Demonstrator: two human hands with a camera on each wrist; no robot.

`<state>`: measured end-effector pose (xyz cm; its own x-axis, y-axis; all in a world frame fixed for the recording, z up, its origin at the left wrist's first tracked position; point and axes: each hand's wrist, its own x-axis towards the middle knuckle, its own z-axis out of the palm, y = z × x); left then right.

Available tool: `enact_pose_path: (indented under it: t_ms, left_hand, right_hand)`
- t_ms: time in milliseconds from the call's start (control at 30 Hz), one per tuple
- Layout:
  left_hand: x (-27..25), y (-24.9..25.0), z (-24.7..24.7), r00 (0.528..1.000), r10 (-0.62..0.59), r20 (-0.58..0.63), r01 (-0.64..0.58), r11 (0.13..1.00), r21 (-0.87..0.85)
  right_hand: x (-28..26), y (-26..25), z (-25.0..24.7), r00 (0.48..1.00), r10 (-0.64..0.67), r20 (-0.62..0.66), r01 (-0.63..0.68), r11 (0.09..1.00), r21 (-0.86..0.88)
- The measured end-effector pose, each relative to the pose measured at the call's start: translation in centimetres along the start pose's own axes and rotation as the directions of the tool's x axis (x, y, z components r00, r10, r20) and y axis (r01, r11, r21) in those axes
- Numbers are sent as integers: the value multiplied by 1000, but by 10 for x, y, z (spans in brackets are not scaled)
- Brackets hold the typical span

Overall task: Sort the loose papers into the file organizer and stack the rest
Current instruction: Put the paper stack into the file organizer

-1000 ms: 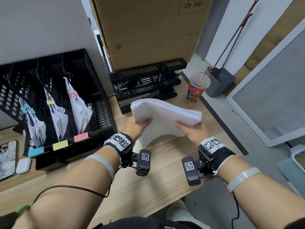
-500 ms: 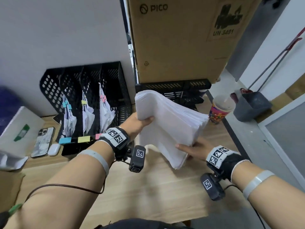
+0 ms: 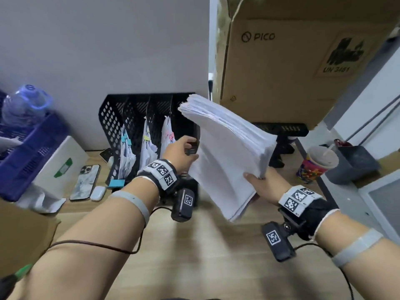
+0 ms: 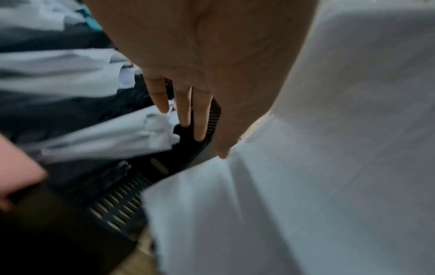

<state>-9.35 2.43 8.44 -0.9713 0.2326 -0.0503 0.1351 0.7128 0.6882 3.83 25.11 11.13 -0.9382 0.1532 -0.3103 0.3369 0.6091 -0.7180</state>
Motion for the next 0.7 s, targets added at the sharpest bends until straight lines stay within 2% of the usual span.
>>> enact_pose_path:
  t_ms: [67, 100, 167, 333, 600, 700]
  left_hand:
    - [3, -19, -15, 999, 48, 20, -51, 944, 326]
    - [5, -28, -23, 996, 76, 47, -88, 902, 422]
    - [5, -38, -32, 994, 103, 40, -109, 863, 493]
    - [10, -66, -51, 985, 172, -24, -143, 880, 452]
    - [14, -92, -70, 966, 257, -5, -237, 899, 368]
    - [19, -97, -74, 960, 280, -7, -262, 908, 326]
  right_hand:
    - [2, -16, 7, 1000, 2, -25, -3, 999, -41]
    - [5, -26, 14, 999, -4, -35, 2, 999, -32]
    - [11, -37, 25, 999, 0, -42, 0, 1000, -4]
    - [30, -76, 64, 997, 44, -66, -40, 998, 55]
    - [73, -112, 97, 982, 41, -183, -66, 989, -130]
    - [94, -117, 109, 972, 76, -222, -106, 986, -126]
